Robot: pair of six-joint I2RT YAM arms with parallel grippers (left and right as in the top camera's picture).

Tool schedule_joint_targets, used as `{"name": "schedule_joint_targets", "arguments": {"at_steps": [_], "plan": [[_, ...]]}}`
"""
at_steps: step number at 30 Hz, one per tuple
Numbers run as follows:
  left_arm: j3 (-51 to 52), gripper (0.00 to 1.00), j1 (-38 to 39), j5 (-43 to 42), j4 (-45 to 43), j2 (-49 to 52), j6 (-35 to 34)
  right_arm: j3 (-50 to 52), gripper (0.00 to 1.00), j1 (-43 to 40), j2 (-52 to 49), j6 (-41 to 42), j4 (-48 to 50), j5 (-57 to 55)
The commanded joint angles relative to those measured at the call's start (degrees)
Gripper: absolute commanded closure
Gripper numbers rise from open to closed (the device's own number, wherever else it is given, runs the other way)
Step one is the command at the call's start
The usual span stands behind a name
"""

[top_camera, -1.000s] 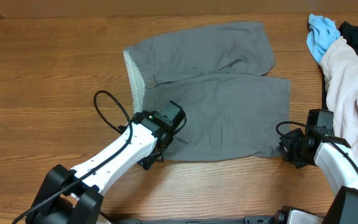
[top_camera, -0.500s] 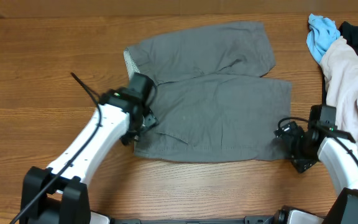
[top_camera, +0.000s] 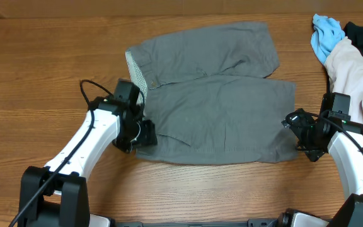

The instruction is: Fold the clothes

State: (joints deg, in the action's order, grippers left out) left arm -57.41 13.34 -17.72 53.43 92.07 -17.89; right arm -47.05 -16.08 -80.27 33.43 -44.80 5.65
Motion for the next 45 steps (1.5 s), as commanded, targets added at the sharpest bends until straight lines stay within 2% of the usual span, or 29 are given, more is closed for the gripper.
{"name": "schedule_joint_targets", "arguments": {"at_steps": [1,9,13,16,21,24,26,29,33,38,40,43,45], "plan": [[2.51,0.42,-0.81,-2.8,-1.53,0.5,4.59,-1.03,0.0,-0.07,-0.07,-0.92,0.11,-0.63],[6.62,0.38,-5.27,-2.54,-8.59,0.5,3.72,-1.03,0.0,-0.07,-0.07,-0.94,0.07,-0.66],[8.9,0.34,-5.81,-7.87,-13.16,0.5,3.82,-1.03,0.0,-0.07,-0.07,-0.94,0.2,-0.66],[10.1,0.35,-5.81,-12.07,-15.26,0.5,4.2,-1.03,0.0,-0.07,-0.07,-0.92,0.33,-0.66],[10.1,0.46,-5.92,-12.13,-15.54,0.5,5.38,-1.01,0.0,-0.07,-0.07,-0.94,0.28,-0.68],[10.1,0.49,-5.92,-12.13,-15.41,0.5,5.7,-1.01,0.0,-0.07,-0.07,-0.94,0.31,-0.66],[10.1,0.62,-5.92,-12.11,-14.91,0.5,5.7,-1.01,0.0,-0.07,-0.07,-0.94,0.31,-0.68],[10.1,0.96,-5.92,-12.13,-13.35,0.5,6.01,-0.98,0.0,-0.07,-0.07,-0.94,0.31,-0.7],[9.99,0.96,-5.92,-12.57,-8.63,0.46,7.21,-0.98,0.0,-0.07,-0.07,-0.96,0.28,-1.42],[10.01,0.96,-5.92,-14.45,-3.28,0.33,13.51,-0.98,0.0,-0.07,-0.07,-0.94,0.31,-1.7],[10.01,0.96,-5.92,-10.84,-1.64,0.35,13.27,-0.98,0.0,-0.07,-0.07,-0.94,0.31,-1.7],[10.4,0.96,-5.92,-1.88,-0.09,0.46,8.98,-0.98,0.0,-0.07,-0.07,-0.94,0.31,-1.7],[11.37,0.96,-5.92,-0.5,-0.42,0.46,7.43,-0.98,0.0,-0.07,-0.07,-0.94,0.31,-1.7]]}}
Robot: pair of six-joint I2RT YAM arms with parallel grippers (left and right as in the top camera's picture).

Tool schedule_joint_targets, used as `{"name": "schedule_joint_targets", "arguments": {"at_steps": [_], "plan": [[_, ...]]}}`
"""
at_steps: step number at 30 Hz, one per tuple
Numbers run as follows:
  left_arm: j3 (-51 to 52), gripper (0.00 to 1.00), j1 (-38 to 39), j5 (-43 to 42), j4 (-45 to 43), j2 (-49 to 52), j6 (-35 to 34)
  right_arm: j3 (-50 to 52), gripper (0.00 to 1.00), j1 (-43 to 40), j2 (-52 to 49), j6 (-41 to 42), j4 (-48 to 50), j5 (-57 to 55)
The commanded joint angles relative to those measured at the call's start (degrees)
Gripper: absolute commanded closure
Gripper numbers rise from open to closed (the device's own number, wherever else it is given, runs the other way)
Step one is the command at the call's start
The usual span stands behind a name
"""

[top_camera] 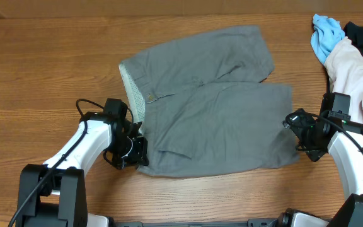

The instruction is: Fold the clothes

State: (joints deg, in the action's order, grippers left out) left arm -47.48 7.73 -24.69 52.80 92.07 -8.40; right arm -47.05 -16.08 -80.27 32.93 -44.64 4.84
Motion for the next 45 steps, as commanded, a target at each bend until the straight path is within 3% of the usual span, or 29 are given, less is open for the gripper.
{"name": "schedule_joint_targets", "arguments": {"at_steps": [1,5,7,9,11,12,22,28,37,45], "plan": [[2.12,0.96,-0.31,6.14,-0.39,0.46,-2.4,-0.98,0.0,-0.07,-0.07,-0.44,0.15,-0.9],[5.51,0.96,-0.31,5.18,-3.04,0.46,-4.33,-0.98,0.08,-0.07,-0.07,-0.46,0.13,-0.87],[6.1,0.96,-0.48,4.42,-3.65,0.46,-5.6,-0.98,0.21,-0.07,-0.07,-0.46,0.13,-0.85],[6.49,0.96,-0.48,4.33,-4.57,0.46,-6.54,-0.98,0.44,-0.07,-0.07,-0.44,0.15,-0.61],[6.93,0.94,-0.48,4.31,-5.51,0.46,-7.58,-0.98,0.82,-0.07,-0.07,-0.46,0.2,0.24],[7.02,0.94,-0.46,4.31,-5.86,0.46,-8.13,-0.98,0.96,-0.07,-0.09,-0.57,0.2,0.92],[7.26,0.96,-0.46,6.88,-7.43,0.46,-15.41,-0.98,0.96,0.0,-0.24,-7.65,2.4,7.23],[7.37,0.96,-0.46,7.26,-8.17,0.46,-18.05,-1.99,0.96,1.6,-1.84,-13.51,8.92,15.43],[6.67,0.96,-0.46,5.51,-7.93,0.46,-15.21,-26.21,0.96,9.44,-18.56,-15.39,2.25,13.68],[3.56,0.96,-0.46,2.25,-8.09,0.46,-12.48,-39.52,0.96,10.25,-23.47,-14.47,6.97,13.66]]}}
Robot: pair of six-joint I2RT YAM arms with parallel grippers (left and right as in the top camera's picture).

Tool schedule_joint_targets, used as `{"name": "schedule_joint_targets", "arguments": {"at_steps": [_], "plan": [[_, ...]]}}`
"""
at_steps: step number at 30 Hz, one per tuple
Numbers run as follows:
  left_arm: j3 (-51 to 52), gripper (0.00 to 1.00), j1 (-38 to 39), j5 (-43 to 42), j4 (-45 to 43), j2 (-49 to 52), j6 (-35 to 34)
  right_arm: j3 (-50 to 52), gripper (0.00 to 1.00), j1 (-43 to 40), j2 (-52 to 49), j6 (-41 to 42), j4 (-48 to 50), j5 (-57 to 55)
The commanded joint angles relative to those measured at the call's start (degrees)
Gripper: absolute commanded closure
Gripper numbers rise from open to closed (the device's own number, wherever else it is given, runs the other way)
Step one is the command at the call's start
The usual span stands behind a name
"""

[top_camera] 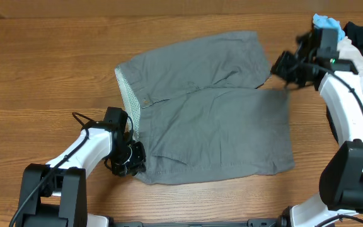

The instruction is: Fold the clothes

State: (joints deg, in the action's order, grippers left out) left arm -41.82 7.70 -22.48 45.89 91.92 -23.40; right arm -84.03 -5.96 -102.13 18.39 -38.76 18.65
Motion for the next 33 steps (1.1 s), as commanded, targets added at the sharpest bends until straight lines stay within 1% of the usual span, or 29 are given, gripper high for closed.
{"name": "schedule_joint_targets", "arguments": {"at_steps": [1,3,4,7,8,9,11,15,20,25,29,31,33], "plan": [[-3.13,0.96,-0.44,0.55,-1.11,0.61,3.21,-2.89,0.96,0.13,-2.34,-0.02,2.91,-0.2],[-5.18,0.96,-0.44,1.9,-0.24,0.61,3.32,-3.87,0.96,0.13,-3.74,-0.02,4.2,-0.17],[-6.29,0.89,-0.44,2.29,0.39,0.61,3.3,-4.9,0.96,0.13,-4.9,0.0,4.46,-0.11],[-8.7,0.56,-0.44,2.34,2.23,0.61,3.26,-9.31,0.96,0.48,-9.46,-0.26,3.96,0.63],[-8.85,0.38,-0.44,2.34,2.36,0.61,3.26,-10.93,0.96,0.66,-11.1,-0.46,3.58,0.98],[-8.81,0.27,-0.44,2.38,2.51,0.61,3.17,-12.66,0.96,0.85,-12.61,-0.5,3.02,0.96],[-8.63,0.25,-0.44,3.1,2.78,0.61,2.08,-16.31,0.96,1.4,-15.85,-1.44,1.95,0.94],[-8.15,0.28,-0.44,3.67,2.38,0.61,1.49,-20.33,0.96,2.45,-19.91,-2.38,2.05,0.9],[-5.81,0.3,-0.37,3.63,-1.01,0.66,-0.28,-20.33,0.96,4.28,-22.99,-3.78,3.08,-1.14],[-4.72,0.34,-0.17,3.56,-2.14,0.66,-0.63,-20.28,0.96,6.78,-26.43,-3.87,3.63,-7.54],[-4.61,0.33,-0.17,3.63,-2.36,0.66,-0.63,-20.28,0.96,7.93,-28.92,-3.85,3.54,-10.08],[-4.35,0.3,-0.17,3.63,-3.48,0.66,-0.63,-20.26,0.96,8.15,-30.01,-3.82,3.67,-10.27],[-4.04,0.3,-0.17,3.67,-5.03,0.66,-0.61,-20.24,0.96,8.15,-30.67,-3.8,3.65,-10.75]]}}
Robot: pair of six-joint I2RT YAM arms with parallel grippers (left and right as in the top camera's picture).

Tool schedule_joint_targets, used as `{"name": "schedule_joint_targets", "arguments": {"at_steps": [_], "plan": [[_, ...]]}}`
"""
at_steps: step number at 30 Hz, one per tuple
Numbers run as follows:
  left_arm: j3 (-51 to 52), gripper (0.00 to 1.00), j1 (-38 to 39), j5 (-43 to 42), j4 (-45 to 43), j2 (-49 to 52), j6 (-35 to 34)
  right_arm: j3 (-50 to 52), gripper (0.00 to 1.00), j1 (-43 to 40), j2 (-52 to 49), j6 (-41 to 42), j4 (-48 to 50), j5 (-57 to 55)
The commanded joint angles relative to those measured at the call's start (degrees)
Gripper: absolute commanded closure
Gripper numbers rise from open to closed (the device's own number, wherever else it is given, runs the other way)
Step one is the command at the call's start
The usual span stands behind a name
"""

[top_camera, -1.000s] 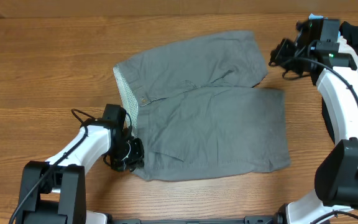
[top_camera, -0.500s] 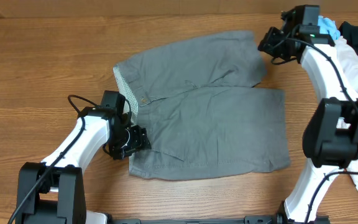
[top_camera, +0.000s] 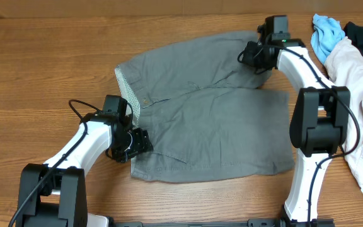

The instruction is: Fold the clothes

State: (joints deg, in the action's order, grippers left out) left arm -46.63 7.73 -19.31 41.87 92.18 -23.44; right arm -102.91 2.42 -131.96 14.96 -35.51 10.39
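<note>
Grey shorts [top_camera: 213,126] lie spread on the wooden table, waistband to the left and both legs pointing right. My left gripper [top_camera: 140,142] rests at the waistband's near end, on the fabric's left edge; the cloth around it lies flat. My right gripper [top_camera: 247,55] reaches over the far leg [top_camera: 200,53] close to its hem at the upper right. The arm hides its fingertips, so its hold on the cloth cannot be made out.
A pile of other clothes sits at the right edge: a light blue piece [top_camera: 326,34], a dark one and a pale pink one. The right arm's upright link [top_camera: 317,126] stands by the near leg's hem.
My right gripper has moved left from beside the far leg's hem to over that leg. My left gripper has shifted up along the waistband from the near corner. The shorts lie about where they were.
At first the left gripper was at the waistband's near corner and the right gripper at the near leg's hem. The shorts then lay shifted toward the near left with the left gripper. The right arm later appeared at the far right and is now on the far leg.
</note>
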Motion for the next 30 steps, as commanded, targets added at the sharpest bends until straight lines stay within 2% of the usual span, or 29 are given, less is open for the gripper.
{"name": "schedule_joint_targets", "arguments": {"at_steps": [1,14,17,25,30], "plan": [[0.9,0.3,-0.2,0.46,-1.62,0.39,-0.59,-1.31,0.96,-0.22,-0.96,-0.37,0.33,-3.1],[2.95,0.39,-0.2,0.17,-3.52,0.39,-0.61,0.2,0.96,-0.22,-2.23,-0.39,2.43,-5.46],[2.95,0.51,-0.2,-0.96,-3.23,0.39,-0.55,0.2,0.96,-0.22,-3.37,-0.37,2.47,-5.42],[2.95,0.49,-0.2,-1.75,-2.51,0.39,-0.33,0.2,0.96,-0.22,-5.38,-0.2,2.19,-5.44],[2.95,0.44,-0.2,-1.75,-1.81,0.39,-0.35,0.22,0.96,-0.22,-5.44,-0.2,1.49,-5.49]]}}
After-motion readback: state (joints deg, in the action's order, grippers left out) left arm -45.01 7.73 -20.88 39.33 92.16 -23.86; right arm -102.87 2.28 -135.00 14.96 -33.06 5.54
